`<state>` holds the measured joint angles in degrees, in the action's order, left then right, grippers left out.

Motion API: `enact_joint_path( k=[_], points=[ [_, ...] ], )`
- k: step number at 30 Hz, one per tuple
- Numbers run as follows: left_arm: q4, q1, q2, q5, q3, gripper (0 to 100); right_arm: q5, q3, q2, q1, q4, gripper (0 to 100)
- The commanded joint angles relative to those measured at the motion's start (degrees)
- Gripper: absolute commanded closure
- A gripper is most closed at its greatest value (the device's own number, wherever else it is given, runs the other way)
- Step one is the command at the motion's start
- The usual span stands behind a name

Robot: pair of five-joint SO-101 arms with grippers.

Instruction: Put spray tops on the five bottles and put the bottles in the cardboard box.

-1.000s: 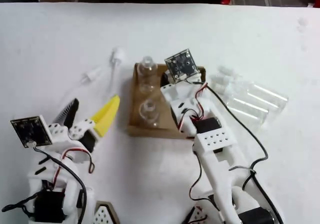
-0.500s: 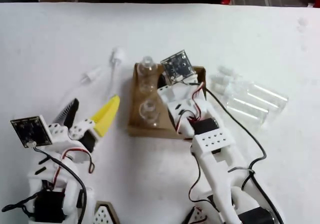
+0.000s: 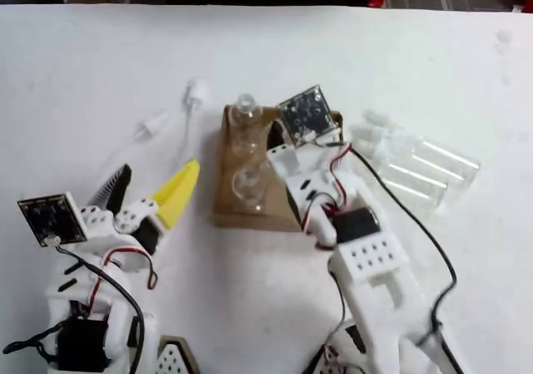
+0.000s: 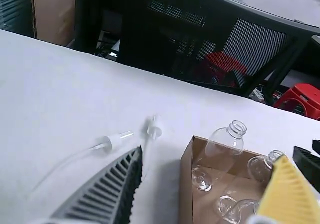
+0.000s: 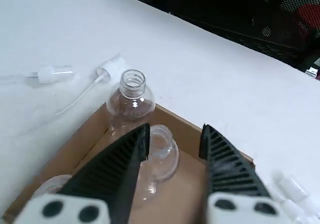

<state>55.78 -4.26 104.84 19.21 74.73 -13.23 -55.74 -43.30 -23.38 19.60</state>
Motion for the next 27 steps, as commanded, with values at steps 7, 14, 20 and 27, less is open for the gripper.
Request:
enact_joint_path(
  k=[7, 14, 20, 27],
  points=[
    [-1.49, -0.75, -0.04, 0.18, -0.35, 63, 2.73, 5.27, -9.54, -12.70, 17.01, 85.7],
    [-1.49, -0.84, -0.04, 0.18, -0.35, 63, 3.25, 5.71, -0.31, -13.14, 17.01, 83.8],
    [-1.49, -0.84, -0.04, 0.18, -0.35, 63, 3.25, 5.54, -1.01, -13.23, 18.59, 79.7],
    [-1.49, -0.84, -0.04, 0.18, -0.35, 63, 3.25, 5.63, -0.92, -13.41, 19.82, 79.7]
  ],
)
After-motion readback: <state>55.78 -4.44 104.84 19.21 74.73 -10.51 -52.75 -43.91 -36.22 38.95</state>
